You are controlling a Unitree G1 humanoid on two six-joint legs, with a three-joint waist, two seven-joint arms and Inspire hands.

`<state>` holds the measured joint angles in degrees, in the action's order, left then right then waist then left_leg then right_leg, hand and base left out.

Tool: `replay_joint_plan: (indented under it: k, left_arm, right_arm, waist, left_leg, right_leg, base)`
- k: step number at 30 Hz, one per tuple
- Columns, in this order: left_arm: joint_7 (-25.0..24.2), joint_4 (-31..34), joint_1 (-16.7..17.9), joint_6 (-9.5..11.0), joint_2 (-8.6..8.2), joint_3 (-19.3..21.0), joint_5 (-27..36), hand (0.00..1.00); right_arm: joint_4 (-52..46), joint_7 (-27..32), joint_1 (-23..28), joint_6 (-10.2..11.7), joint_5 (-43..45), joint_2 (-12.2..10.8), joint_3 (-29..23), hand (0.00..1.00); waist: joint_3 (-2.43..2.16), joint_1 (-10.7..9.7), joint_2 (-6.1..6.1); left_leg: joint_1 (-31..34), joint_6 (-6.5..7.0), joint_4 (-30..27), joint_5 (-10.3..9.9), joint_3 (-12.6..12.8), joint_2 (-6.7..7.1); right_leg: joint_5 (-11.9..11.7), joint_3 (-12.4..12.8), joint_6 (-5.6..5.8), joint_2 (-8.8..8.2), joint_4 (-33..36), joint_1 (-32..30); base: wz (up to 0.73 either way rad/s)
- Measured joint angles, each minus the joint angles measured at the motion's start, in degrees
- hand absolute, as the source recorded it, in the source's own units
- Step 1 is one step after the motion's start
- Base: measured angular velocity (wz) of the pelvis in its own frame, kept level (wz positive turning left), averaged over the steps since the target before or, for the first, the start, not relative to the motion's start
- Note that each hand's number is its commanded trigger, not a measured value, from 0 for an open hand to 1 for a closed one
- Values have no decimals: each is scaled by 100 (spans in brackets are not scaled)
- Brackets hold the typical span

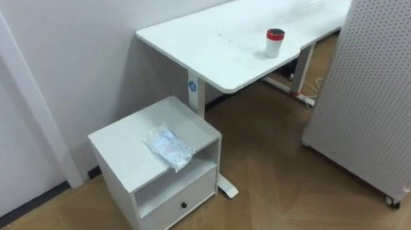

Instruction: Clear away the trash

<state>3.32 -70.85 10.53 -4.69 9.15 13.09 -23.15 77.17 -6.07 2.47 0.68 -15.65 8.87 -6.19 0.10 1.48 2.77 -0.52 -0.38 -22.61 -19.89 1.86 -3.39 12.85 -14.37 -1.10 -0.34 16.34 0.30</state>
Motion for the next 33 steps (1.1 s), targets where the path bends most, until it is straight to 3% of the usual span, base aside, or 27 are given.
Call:
replay_joint_plan:
  k: [1,3,4,5,6,7,8,9,10,11,13,14,16,17,18,20,22,23,24,25,26,27,28,30,31,32,33]
  left_arm:
    - [-7,-4,-1,-7,56,1,2,0]
    - [-17,4,18,-14,64,3,-7,0]
    - [-27,11,53,-27,66,17,-7,0]
    - [-32,6,99,-65,65,23,-6,0]
    - [-47,5,109,-74,51,5,13,0]
    - [-61,7,114,-69,26,-79,124,0]
    - [-61,11,130,-62,25,-93,176,0]
    - [-55,21,186,-68,30,-86,246,0]
    - [-47,34,236,-73,30,-80,264,0]
    - [-46,68,272,-72,30,-80,273,0]
    - [-26,120,371,-72,44,-57,363,0]
    - [-27,122,371,-69,32,-57,367,0]
    - [-42,170,381,27,-4,-56,365,0]
    - [-43,171,384,61,-14,-54,367,0]
    - [-40,174,401,121,-22,-34,376,0]
    - [-16,182,212,171,-23,-41,488,0]
    - [55,277,133,270,-12,-40,521,0]
    - [106,317,112,318,-7,-41,543,0]
    - [244,377,22,399,-3,-72,591,0]
    - [402,440,-96,439,-3,-132,681,0]
    - [488,452,-168,455,8,-179,680,0]
    - [649,477,-362,479,30,-233,677,0]
    - [823,577,-451,499,35,-280,691,0]
    - [1006,664,-660,582,-29,-309,687,0]
    - [1084,705,-804,695,-42,-355,686,0]
    - [1126,738,-847,741,-39,-403,685,0]
    - [1203,850,-906,841,-43,-485,675,0]
  right_arm:
    - [0,-53,-1,-16,2,-6,2,100]
    - [-2,-66,7,-80,3,28,-5,100]
    - [1,-65,1,-110,23,43,-3,100]
    - [-3,-64,-19,-130,22,48,4,100]
    - [-31,-55,-18,-137,-13,66,6,100]
    - [-90,-9,59,-152,-125,119,2,100]
    - [-92,5,82,-156,-160,138,2,100]
    - [-104,11,97,-158,-167,153,4,100]
    - [-115,22,128,-156,-178,164,6,100]
    - [-125,35,132,-156,-173,178,6,100]
    - [-140,74,229,-167,-169,199,51,100]
    - [-170,112,259,-180,-169,211,51,100]
    - [-248,214,318,-201,-162,262,45,100]
    - [-253,229,314,-201,-141,272,43,100]
    - [-251,258,329,-202,-43,278,35,100]
    - [-338,366,320,-190,40,281,60,100]
    - [-365,439,313,-143,41,278,103,100]
    - [-384,467,309,-132,41,275,103,100]
    - [-415,546,312,-90,19,274,101,100]
    - [-419,617,303,-71,15,277,102,100]
    - [-417,636,298,-68,15,269,99,100]
    - [-421,636,287,-26,8,246,93,100]
    - [-473,627,162,25,-13,234,147,100]
    - [-596,616,57,149,-104,249,230,100]
    - [-603,621,-2,216,-114,227,270,100]
    - [-600,625,-21,246,-120,209,276,100]
    - [-598,625,-21,333,-130,180,298,100]
  waist:
    - [7,10,48]
    - [6,42,25]
    - [12,50,-6]
    - [46,57,62]
    - [42,56,43]
    - [40,35,18]
    - [42,48,17]
    - [46,43,40]
    - [42,60,25]
    - [45,67,7]
    - [36,65,28]
    - [36,68,28]
    - [10,84,115]
    - [-10,83,159]
    - [-43,77,220]
    - [11,97,276]
    - [10,121,276]
    - [5,136,280]
    - [2,142,289]
    - [4,162,282]
    - [5,173,272]
    - [-25,177,196]
    - [-2,190,172]
    - [40,167,55]
    - [36,156,9]
    - [37,139,2]
    - [34,107,20]
  left_leg:
    - [226,-77,-573,-57,14,-83]
    - [686,-90,-1661,1,116,-265]
    - [960,-79,-2316,196,110,-380]
    - [1272,10,-2864,463,79,-391]
    - [1387,27,-2910,450,83,-361]
    - [1669,120,-2699,347,102,-248]
    - [1806,128,-2510,344,131,-167]
    - [2051,91,-1914,382,253,3]
    - [2239,-5,-1132,571,295,119]
    - [2324,-43,-695,708,319,133]
    - [2489,-35,474,1464,448,188]
    - [2489,-30,655,1659,454,214]
    - [2400,214,789,2448,554,433]
    - [2368,304,734,2521,613,491]
    - [2372,497,430,2395,765,620]
    - [2400,572,-357,1743,1003,680]
    - [2241,638,-726,1310,1166,702]
    - [2120,665,-737,1181,1241,726]
    - [1888,683,-684,986,1264,796]
    - [1662,705,-556,853,1258,843]
    - [1554,711,-481,816,1240,846]
    - [1371,725,-315,757,1147,835]
    - [1263,713,-147,756,1075,794]
    - [1143,667,14,782,843,698]
    - [1066,638,113,800,732,630]
    - [1029,635,141,802,693,607]
    - [943,612,211,795,679,599]
  right_leg:
    - [170,-27,-102,33,106,-52]
    - [322,-7,-213,105,249,-43]
    - [385,24,-279,156,303,29]
    - [483,60,-334,143,402,125]
    - [521,74,-344,134,434,152]
    - [606,64,-368,118,463,202]
    - [658,43,-366,81,488,215]
    - [759,47,-350,2,535,238]
    - [838,43,-337,-34,534,303]
    - [882,17,-340,-40,534,342]
    - [1116,43,-254,-107,521,539]
    - [1159,88,-186,-128,518,588]
    - [1391,469,-31,-318,502,729]
    - [1423,525,10,-395,459,774]
    - [1462,637,99,-579,309,941]
    - [1329,664,362,-784,389,1201]
    - [1192,749,524,-969,1142,1107]
    - [1099,778,524,-1039,1487,1028]
    - [769,821,547,-1137,2155,860]
    - [255,818,554,-1202,2734,659]
    - [-70,806,539,-1222,3002,553]
    - [-361,772,526,-1224,3393,266]
    - [-16,686,407,-1234,3755,-171]
    - [521,433,302,-1110,3729,-817]
    - [671,252,287,-1056,3296,-1107]
    - [682,176,289,-1047,2984,-1199]
    - [649,168,290,-1057,2161,-1350]
  base:
    - [0]
    - [3]
    - [-6]
    - [0]
    - [16]
    - [18]
    - [14]
    - [0]
    - [-8]
    - [-16]
    - [-14]
    - [-10]
    - [-23]
    - [-33]
    - [-31]
    - [-29]
    - [-20]
    - [-7]
    - [6]
    - [10]
    - [6]
    - [-8]
    - [-8]
    - [2]
    - [16]
    - [31]
    - [36]
